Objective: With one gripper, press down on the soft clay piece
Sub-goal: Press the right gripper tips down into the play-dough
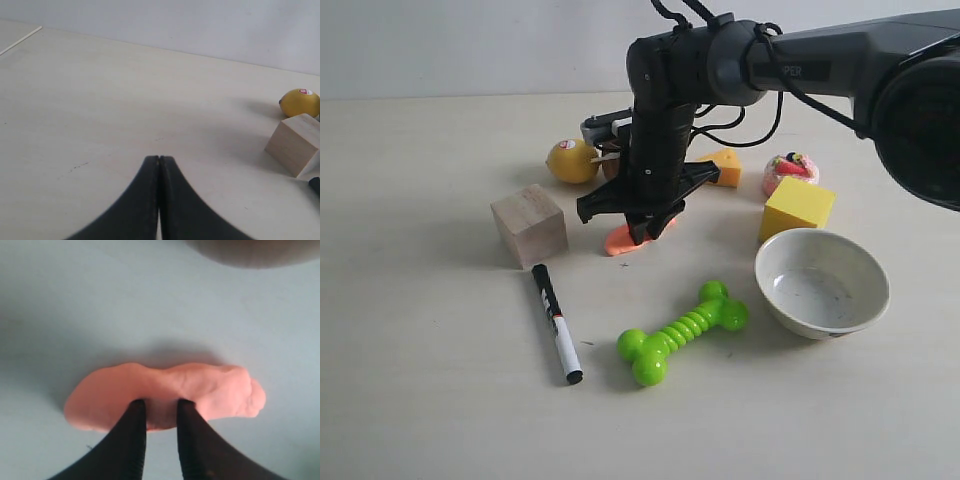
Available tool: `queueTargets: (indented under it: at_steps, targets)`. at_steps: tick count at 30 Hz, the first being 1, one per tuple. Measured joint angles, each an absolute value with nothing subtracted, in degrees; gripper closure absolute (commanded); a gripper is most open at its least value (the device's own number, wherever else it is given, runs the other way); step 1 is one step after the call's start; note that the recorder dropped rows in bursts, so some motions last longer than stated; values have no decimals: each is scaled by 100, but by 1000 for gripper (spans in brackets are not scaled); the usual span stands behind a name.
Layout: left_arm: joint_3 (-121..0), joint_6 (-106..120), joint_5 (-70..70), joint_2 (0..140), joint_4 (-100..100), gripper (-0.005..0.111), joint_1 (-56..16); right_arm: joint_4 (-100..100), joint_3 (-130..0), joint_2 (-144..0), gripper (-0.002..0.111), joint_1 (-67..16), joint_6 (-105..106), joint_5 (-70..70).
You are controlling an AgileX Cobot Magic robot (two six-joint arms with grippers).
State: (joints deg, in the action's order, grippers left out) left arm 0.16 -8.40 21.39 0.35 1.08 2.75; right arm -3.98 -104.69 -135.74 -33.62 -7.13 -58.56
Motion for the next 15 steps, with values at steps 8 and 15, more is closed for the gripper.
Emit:
queueTargets:
  at_steps: [8, 15]
  targets:
    - [16, -840, 2139, 35, 108, 107, 275, -419, -10469, -13549, 89, -3396, -713, -5944]
    - [16, -840, 2139, 35, 108, 107, 275, -433, -10469, -13549, 102, -3396, -713, -5959]
